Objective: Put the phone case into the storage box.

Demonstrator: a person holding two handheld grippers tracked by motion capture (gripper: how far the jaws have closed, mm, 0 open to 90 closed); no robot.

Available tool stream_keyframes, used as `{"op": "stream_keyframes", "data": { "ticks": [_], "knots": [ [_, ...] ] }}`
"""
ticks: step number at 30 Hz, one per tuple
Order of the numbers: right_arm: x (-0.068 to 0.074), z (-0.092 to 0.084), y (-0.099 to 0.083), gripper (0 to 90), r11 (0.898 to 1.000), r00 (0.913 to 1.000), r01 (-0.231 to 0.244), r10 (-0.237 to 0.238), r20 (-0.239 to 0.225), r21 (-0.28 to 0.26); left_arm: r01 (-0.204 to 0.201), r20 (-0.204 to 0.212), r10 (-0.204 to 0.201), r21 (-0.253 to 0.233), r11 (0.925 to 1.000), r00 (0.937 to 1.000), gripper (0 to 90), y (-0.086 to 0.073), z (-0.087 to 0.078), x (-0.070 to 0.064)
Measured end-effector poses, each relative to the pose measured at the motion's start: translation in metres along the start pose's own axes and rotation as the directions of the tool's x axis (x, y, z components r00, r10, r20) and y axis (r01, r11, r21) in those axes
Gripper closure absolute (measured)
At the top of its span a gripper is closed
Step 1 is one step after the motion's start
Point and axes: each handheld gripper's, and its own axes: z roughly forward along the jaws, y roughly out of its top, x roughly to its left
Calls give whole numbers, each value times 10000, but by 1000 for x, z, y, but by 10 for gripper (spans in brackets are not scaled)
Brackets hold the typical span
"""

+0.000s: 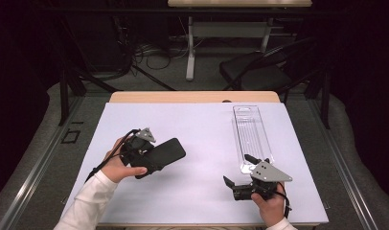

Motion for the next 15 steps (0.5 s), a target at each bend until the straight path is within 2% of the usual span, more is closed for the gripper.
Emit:
{"op": "stream_keyframes", "data": {
  "ticks": [11,15],
  "knots": [
    [0,0,0,12,10000,10000,3,-3,-9,32,-334,548,339,-94,9994,9979,147,29,9,-18],
    [0,0,0,12,9999,10000,-22,22,-22,112,-447,528,453,-119,9989,9976,147,37,10,-24]
  ]
}}
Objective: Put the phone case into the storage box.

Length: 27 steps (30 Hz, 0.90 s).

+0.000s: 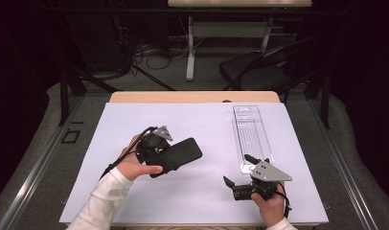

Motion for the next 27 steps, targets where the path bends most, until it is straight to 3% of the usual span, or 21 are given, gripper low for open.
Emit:
{"op": "stream_keyframes", "data": {
  "ticks": [7,27],
  "knots": [
    [1,0,0,12,10000,10000,16,-16,-10,-35,-49,80,50,-86,10000,10000,147,10,3,-6],
    [2,2,1,12,9999,10000,60,-60,-30,86,12,258,-14,71,10000,9997,147,3,8,-7]
  ]
}}
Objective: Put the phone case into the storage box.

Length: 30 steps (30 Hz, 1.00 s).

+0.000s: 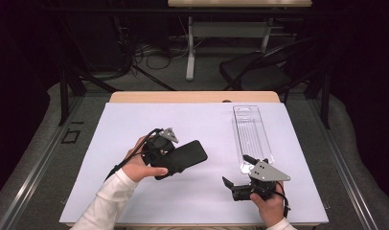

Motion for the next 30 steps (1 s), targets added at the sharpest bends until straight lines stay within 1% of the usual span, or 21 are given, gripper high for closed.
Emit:
{"op": "stream_keyframes", "data": {
  "ticks": [6,9,13,15,16,18,20,22,24,26,28,29,30],
  "knots": [
    [1,1,4,12,9999,10000,29,-29,-41,122,7,37,-8,32,10000,10000,147,0,0,-1],
    [3,4,8,11,9995,9998,182,-180,-80,241,-22,56,22,12,10000,10000,147,1,0,-2],
    [4,8,15,0,9975,9990,384,-370,-249,595,-61,100,61,-34,10000,9999,147,1,-2,-3],
    [4,11,17,0,9963,9991,301,-276,-317,807,-50,116,51,-38,10000,9999,147,1,-2,-3],
    [4,13,19,0,9947,9992,247,-216,-326,998,-47,137,47,-27,10000,9999,147,1,-2,-3],
    [5,15,23,0,9916,9988,320,-272,-405,1253,-36,146,37,-37,10000,9999,147,0,-2,-3],
    [6,17,26,0,9885,9980,519,-460,-445,1420,-37,143,37,-67,10000,9999,147,1,-3,-4],
    [8,18,29,0,9860,9956,790,-707,-610,1469,-33,149,35,-83,10000,9999,147,1,-4,-4],
    [10,19,32,0,9831,9934,1015,-921,-678,1521,-22,147,23,-81,10000,9999,147,1,-4,-3],
    [11,21,35,0,9790,9899,1225,-1088,-906,1627,11,147,-10,-73,10000,9999,147,0,-4,-3],
    [14,22,39,18,9717,9864,1580,-1473,-727,1755,26,137,-24,-77,10000,9999,147,0,-4,-3],
    [15,23,40,30,9674,9829,1814,-1724,-650,1766,27,154,-26,-73,10000,9999,147,0,-4,-3],
    [16,23,40,34,9631,9787,2028,-1937,-675,1771,46,176,-44,-77,10000,9998,147,0,-3,-3]
  ]
}}
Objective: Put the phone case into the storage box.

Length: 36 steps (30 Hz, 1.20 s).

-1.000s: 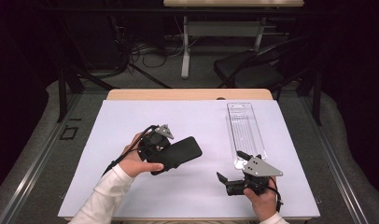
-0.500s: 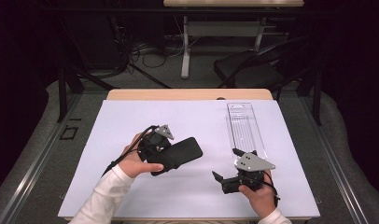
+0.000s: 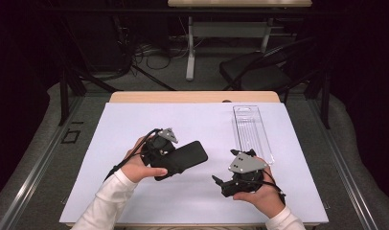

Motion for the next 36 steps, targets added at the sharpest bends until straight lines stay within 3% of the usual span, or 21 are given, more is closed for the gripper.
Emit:
{"op": "stream_keyframes", "data": {
  "ticks": [5,8,13,19,22,25,26,27,30,34,35,36],
  "knots": [
    [4,2,5,76,9911,9899,1322,-1328,498,161,38,-1,-38,29,10000,10000,147,-1,0,1],
    [7,3,8,146,9757,9722,2178,-2189,827,218,83,-6,-83,10,10000,10000,147,-1,0,2],
    [12,9,10,200,9507,9458,3061,-3097,977,501,122,-48,-122,45,9999,9999,147,-1,-1,3],
    [19,16,14,274,9065,8988,4201,-4221,1186,424,204,-51,-203,35,9998,9998,148,-2,0,4],
    [23,18,16,291,8659,8549,4983,-4992,1415,445,225,-48,-225,55,9997,9997,147,-2,-1,5],
    [25,20,19,307,8417,8304,5356,-5396,1385,679,237,-31,-237,65,9997,9997,148,-3,-1,5],
    [25,21,20,318,8274,8156,5587,-5607,1430,575,243,-35,-243,70,9997,9997,147,-3,-1,5],
    [26,22,20,319,8238,8111,5642,-5655,1493,550,257,-36,-257,58,9997,9997,147,-3,-1,5],
    [27,23,22,325,7919,7756,6069,-6087,1670,676,308,-87,-307,44,9995,9995,147,-3,-2,7],
    [29,26,25,335,7363,7149,6704,-6741,1857,921,395,-118,-395,-18,9992,9991,148,-4,-4,8],
    [30,27,25,338,7342,7110,6717,-6764,1925,988,405,-113,-406,-15,9992,9991,147,-5,-4,9],
    [30,28,25,341,7204,6960,6874,-6898,1995,928,398,-127,-398,-6,9992,9991,148,-5,-4,9]
  ]
}}
